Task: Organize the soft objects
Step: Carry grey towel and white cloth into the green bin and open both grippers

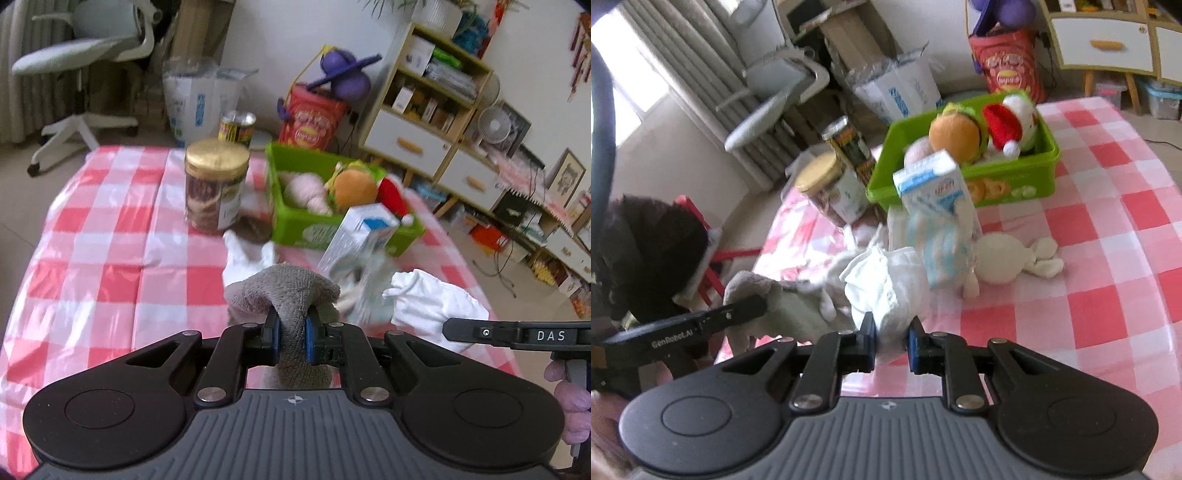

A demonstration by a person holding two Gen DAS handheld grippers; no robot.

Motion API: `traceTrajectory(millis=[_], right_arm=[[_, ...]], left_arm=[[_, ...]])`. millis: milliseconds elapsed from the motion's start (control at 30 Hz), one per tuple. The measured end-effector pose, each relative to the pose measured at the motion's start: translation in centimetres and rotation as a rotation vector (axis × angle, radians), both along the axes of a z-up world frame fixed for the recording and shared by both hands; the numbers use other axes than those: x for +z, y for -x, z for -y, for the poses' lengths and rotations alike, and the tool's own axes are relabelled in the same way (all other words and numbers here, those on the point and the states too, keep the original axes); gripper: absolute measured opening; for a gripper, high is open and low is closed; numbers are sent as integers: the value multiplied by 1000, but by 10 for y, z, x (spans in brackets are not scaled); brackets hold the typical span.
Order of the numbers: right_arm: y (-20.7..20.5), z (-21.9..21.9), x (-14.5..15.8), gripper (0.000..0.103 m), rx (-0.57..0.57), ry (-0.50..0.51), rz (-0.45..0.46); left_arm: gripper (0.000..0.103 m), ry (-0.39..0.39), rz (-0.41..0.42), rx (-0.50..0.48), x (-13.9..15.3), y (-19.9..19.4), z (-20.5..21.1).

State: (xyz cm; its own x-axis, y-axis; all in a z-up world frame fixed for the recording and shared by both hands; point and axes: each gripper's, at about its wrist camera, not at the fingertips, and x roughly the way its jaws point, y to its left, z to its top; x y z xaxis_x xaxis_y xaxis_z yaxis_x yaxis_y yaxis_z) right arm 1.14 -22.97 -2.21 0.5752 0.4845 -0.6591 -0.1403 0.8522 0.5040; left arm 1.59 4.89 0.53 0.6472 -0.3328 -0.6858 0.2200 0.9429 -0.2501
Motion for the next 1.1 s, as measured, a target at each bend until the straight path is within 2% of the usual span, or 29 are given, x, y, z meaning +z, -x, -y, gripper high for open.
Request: traceTrajectory(millis=[300,533,900,1100], right_arm=[[1,25,18,0,-95,-38,63],[-9,47,24,0,-159,-99,99],[-70,75,26,0,-244,-148,92],[-107,74,21,0,-245,-151,83]], left_arm=[[9,56,91,13,22,1,7],[9,79,150,38,37,-16,16],[9,34,243,18,76,-79,53],[9,6,271,-11,70,-109,74]])
